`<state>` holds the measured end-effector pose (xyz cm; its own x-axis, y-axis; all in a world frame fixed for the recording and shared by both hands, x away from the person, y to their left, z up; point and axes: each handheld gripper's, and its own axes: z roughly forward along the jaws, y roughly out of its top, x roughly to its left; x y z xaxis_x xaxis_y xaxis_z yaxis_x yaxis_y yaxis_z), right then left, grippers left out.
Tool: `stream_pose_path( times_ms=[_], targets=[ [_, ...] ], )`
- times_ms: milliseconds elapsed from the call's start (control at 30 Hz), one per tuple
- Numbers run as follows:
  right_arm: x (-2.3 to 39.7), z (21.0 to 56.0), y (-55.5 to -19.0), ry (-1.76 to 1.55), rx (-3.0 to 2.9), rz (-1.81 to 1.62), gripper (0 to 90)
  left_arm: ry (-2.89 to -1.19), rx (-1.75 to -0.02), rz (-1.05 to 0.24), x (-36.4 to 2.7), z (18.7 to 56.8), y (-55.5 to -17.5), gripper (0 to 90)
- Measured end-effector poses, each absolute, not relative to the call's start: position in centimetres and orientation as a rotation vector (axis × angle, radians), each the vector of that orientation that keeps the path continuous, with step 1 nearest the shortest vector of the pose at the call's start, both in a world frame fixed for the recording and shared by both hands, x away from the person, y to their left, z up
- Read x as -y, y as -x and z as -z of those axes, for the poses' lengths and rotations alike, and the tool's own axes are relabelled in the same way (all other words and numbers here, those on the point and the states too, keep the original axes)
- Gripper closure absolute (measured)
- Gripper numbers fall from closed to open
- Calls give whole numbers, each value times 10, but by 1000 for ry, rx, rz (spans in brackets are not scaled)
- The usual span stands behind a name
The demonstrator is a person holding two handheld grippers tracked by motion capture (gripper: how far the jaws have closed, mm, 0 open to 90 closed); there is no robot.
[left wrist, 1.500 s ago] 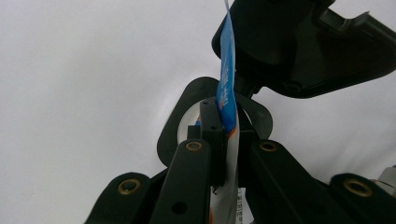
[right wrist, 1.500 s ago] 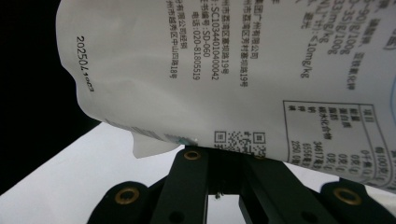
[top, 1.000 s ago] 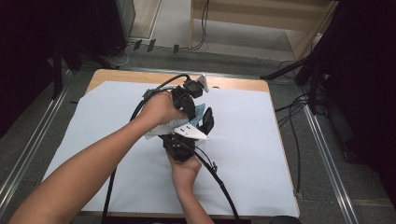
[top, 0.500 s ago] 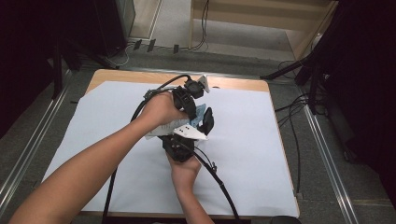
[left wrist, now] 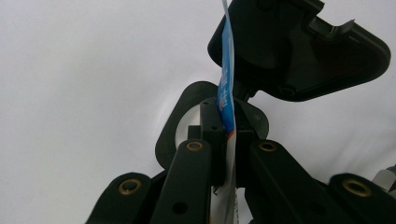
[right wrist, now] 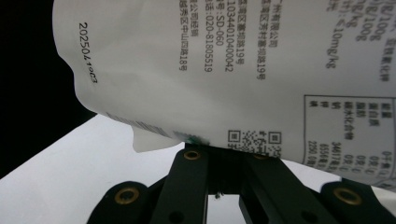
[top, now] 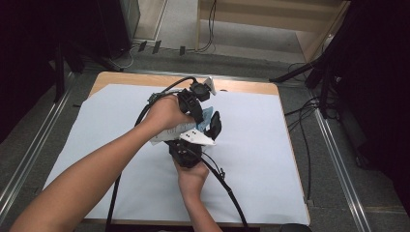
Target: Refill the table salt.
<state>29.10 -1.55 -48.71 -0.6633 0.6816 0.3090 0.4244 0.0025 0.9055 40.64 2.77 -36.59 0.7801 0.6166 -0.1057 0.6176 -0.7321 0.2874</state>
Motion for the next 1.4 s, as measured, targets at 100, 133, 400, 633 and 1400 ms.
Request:
stream_pose_path(
  times_ms=[100,133,400,633,1400],
  targets=[
    [16,488,-291,-1155,-2062,-1712,900,-2660,-948,8,-29,367,-406,899],
    [16,488,-291,-1156,-2064,-1709,900,-2656,-949,10,-30,367,-406,899],
    [15,489,-291,-1170,-2063,-1702,900,-2645,-957,25,-31,370,-407,898],
    [16,487,-290,-1173,-2053,-1736,900,-2679,-954,-7,-25,369,-407,898],
    [14,486,-288,-1163,-2043,-1740,900,-2696,-957,-5,-24,367,-408,897]
  ],
)
